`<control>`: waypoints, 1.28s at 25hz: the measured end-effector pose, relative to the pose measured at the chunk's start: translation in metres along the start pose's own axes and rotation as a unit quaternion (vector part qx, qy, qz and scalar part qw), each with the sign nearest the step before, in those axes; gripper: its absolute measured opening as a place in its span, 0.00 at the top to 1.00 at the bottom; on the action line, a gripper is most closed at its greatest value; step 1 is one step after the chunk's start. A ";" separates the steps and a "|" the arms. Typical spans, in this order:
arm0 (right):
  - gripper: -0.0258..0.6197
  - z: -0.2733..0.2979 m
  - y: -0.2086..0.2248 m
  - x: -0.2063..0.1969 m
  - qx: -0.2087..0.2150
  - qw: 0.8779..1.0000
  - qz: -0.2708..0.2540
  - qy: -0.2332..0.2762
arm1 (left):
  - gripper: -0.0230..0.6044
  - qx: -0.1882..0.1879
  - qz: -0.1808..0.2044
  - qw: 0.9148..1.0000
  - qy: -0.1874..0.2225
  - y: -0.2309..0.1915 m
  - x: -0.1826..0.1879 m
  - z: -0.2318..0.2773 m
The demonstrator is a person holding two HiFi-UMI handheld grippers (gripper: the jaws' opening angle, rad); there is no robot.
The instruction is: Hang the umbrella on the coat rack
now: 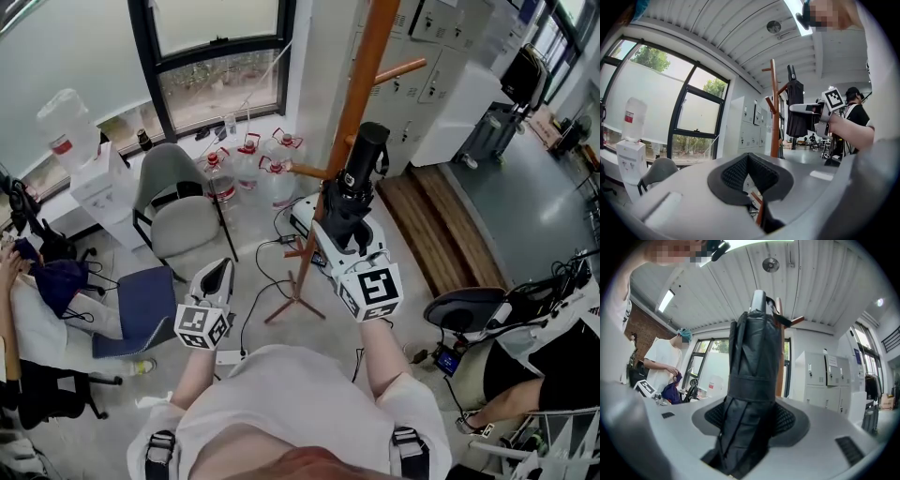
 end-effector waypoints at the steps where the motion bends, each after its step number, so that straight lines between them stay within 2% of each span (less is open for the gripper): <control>1: 0.58 0.002 -0.002 -0.001 0.003 1.000 0.000 -0.002 | 0.95 -0.001 0.000 1.000 -0.001 -0.001 0.001 0.001; 15: 0.58 0.010 -0.024 -0.050 0.030 0.998 0.034 -0.041 | 0.95 0.004 -0.002 1.000 -0.013 -0.003 -0.010 0.009; 32: 0.58 0.029 -0.046 -0.131 0.047 0.986 0.081 -0.141 | 0.95 0.001 -0.004 1.000 -0.022 -0.007 -0.014 0.010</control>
Point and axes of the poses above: the fingertips, and each gripper's own axes: z forward along the fingers, y to its right, x out of its top, the point moved 9 cm from there along -z, backward along the fingers, and after that the axes turned 3 degrees about -z, right-handed, at the moved point
